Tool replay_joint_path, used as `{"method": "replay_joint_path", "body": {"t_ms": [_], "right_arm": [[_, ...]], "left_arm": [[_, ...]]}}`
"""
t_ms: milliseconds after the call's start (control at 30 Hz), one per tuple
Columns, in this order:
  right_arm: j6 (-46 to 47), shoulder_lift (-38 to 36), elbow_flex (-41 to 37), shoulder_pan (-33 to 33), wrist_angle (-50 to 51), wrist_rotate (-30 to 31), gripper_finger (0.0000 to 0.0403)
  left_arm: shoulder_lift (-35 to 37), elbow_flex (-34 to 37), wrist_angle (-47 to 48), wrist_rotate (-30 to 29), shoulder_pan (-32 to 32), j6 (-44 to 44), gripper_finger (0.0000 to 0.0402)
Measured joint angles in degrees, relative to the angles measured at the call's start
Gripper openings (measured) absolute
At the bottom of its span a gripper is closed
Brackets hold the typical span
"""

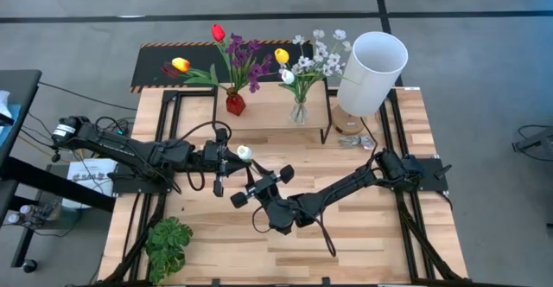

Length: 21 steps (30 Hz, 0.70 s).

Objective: Pick and place flowers into a vace then onto a shelf
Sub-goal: Put the white flower into the transparent vase on the shelf

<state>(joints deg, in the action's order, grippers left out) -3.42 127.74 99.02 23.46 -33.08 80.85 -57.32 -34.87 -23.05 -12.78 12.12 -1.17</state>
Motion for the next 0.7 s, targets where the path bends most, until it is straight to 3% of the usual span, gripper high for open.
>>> {"method": "replay_joint_path", "body": {"t_ms": [433,700], "right_arm": [[-0.11,0.00,0.02,-0.23,0.15,-0.65,0.0009],[-0.07,0.00,0.02,-0.23,0.18,0.53,0.0014]], "left_arm": [[-0.02,0.00,0.02,-0.08,-0.02,-0.15,0.0013],[-0.02,0.00,0.15,-0.10,0.00,-0.42,0.0056]]}}
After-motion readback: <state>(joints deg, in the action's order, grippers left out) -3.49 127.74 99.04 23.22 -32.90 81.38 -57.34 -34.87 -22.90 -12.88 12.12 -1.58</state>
